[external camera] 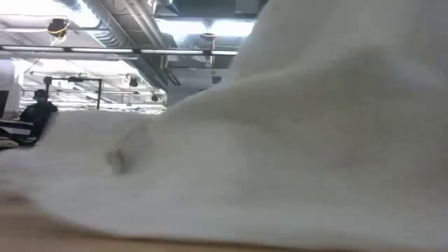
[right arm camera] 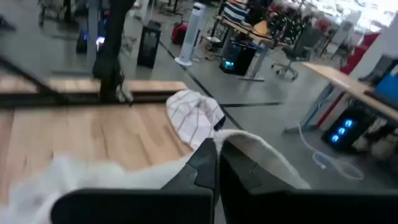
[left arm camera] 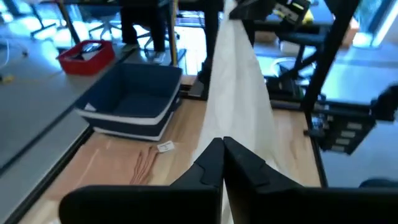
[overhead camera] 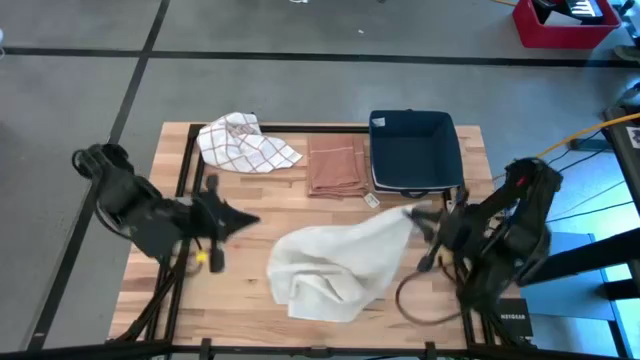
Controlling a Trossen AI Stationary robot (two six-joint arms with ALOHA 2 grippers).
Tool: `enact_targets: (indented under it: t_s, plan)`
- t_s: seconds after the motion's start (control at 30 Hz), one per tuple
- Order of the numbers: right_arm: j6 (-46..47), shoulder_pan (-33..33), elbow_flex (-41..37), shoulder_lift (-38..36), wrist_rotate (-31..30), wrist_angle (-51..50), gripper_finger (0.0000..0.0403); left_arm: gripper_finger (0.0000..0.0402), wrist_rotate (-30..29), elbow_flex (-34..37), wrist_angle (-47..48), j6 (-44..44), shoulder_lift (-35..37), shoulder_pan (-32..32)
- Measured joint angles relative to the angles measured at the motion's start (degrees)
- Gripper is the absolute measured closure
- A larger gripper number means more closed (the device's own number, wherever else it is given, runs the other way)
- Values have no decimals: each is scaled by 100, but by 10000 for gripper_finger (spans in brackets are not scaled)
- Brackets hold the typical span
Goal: Fold towel
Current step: Fold the bottom white towel
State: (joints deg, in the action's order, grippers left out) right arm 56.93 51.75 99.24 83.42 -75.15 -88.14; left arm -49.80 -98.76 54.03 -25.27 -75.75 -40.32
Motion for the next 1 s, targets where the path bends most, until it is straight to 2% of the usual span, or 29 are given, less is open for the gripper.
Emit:
enact_targets:
  t_s: [0.17,0.27,0.37,0.47,0.63,0.8,1.0]
  plan:
    - [-75,-183,-16,-280,353,-19,393,397,-16,303,402,-733,-40,-28]
    - [-56,-244,-286,-275,732,-33,393,392,47,808,326,-882,-315,30]
    - [98,-265,-748,-246,845,55,393,381,207,1303,3,-943,-651,135]
    - [402,-267,-1249,-210,1066,121,393,356,835,1706,-814,-868,-1120,309]
    - [866,-267,-2166,-210,1373,685,393,296,2132,1853,-2280,340,-2119,529]
    - [881,-267,-2961,-213,1587,1581,393,264,2809,1850,-2672,1406,-3132,545]
    - [902,-267,-3363,-212,1742,1892,393,258,3832,1836,-3073,1349,-3817,589]
